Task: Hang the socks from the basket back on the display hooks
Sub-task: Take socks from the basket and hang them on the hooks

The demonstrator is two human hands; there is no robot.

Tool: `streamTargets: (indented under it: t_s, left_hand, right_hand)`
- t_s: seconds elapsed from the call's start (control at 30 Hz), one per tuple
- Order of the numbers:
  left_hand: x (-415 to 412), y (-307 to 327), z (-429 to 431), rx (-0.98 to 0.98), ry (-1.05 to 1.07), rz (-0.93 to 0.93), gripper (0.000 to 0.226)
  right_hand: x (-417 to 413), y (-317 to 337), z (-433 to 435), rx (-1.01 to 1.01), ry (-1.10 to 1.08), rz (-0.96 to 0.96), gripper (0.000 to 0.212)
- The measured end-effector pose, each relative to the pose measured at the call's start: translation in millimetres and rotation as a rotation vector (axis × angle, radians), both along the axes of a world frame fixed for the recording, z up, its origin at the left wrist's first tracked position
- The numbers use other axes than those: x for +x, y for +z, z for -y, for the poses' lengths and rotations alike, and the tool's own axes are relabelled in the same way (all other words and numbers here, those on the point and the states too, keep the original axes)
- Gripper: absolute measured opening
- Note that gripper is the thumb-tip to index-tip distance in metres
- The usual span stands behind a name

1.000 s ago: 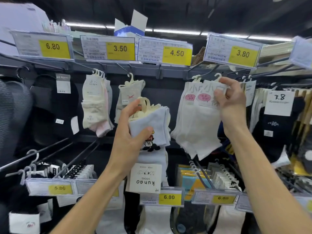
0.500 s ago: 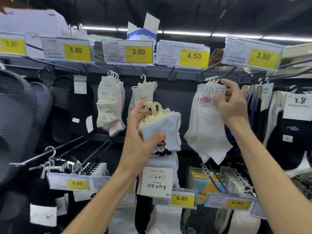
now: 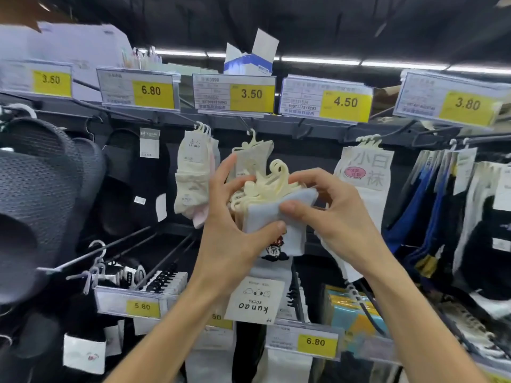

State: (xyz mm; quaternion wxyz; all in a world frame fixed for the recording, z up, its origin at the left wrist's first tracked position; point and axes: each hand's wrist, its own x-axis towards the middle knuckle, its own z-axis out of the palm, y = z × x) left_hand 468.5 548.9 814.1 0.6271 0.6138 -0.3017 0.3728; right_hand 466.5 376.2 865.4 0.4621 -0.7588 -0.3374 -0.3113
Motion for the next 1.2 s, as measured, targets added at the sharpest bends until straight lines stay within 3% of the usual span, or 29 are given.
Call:
streamTargets:
  t_s: [0.17,0.3,0.37,0.5,0.6,0.73,0.87,0.97,1.2]
  left_hand:
    - [-8,12,-23,-0.033,-0.095,-0.087,0.1]
    - [15,38,-44,-0.113,-0.198,-0.157,0.053]
    - [25,34,-61,-0.147,-0.349,-0.142,0.043]
    - [32,32,-70,-0.286,-0.456,-0.316,0.045]
    - [41,25,-80,-0.304,-0.517,-0.349,0.049]
    - [51,23,-85,-0.303,-0.436,-0.293,0.032]
    - [57,21,-91,-0.284,-0.328,-0.294,0.032]
    - [59,23,-101,-0.289,-0.201,-0.226,0.036]
    - [63,31,-118,-0.264,-0.099,-0.167,0.038]
  right_hand:
    - [10,6,-20,0.078,0.159,-0.001,0.019]
    - [25,7,-43,0.164,0.228,-0.067,0.021]
    - [34,10,-52,0.188,0.251,-0.094,0.021]
    - [48,16,-65,0.249,0.293,-0.168,0.015]
    - [52,18,-71,0.319,0.38,-0.246,0.022]
    - [63,20,-75,0.406,0.321,-0.345,0.016]
    - [77,24,-77,0.487,0.288,-0.399,0.015]
    - [97,35,-72,0.553,0.142,-0.315,0.021]
    - [144,59,-80,0.417,-0.099,-0.147,0.038]
